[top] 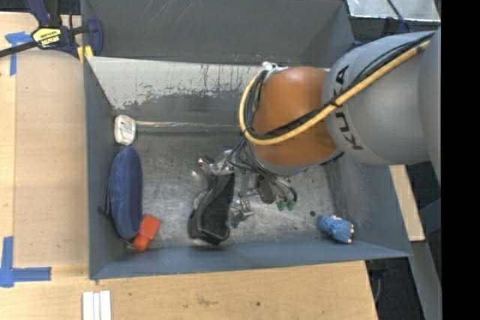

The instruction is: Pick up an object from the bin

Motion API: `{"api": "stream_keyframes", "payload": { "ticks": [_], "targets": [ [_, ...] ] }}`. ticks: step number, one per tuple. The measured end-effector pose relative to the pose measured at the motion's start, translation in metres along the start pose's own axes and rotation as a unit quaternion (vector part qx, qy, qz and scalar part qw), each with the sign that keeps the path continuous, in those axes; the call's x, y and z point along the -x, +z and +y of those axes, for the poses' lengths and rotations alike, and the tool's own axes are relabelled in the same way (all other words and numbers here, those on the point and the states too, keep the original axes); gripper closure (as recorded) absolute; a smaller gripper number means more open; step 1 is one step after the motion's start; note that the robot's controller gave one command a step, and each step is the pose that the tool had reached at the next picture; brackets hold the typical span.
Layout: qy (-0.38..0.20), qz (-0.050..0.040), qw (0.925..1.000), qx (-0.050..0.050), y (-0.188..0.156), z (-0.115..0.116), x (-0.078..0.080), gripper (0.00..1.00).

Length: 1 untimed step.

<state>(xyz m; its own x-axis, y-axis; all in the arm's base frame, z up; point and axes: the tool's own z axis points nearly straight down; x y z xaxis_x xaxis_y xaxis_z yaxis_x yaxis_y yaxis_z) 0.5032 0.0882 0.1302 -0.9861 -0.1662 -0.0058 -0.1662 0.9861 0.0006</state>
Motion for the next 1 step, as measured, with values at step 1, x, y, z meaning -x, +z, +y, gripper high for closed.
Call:
{"api": "stream_keyframes", "payload": {
  "ticks": [1],
  "targets": [
    [-0.144, 0.0069, 0.9896, 0.001, 0.0182, -0.0033, 0.0257, 0.0]
  ]
}}
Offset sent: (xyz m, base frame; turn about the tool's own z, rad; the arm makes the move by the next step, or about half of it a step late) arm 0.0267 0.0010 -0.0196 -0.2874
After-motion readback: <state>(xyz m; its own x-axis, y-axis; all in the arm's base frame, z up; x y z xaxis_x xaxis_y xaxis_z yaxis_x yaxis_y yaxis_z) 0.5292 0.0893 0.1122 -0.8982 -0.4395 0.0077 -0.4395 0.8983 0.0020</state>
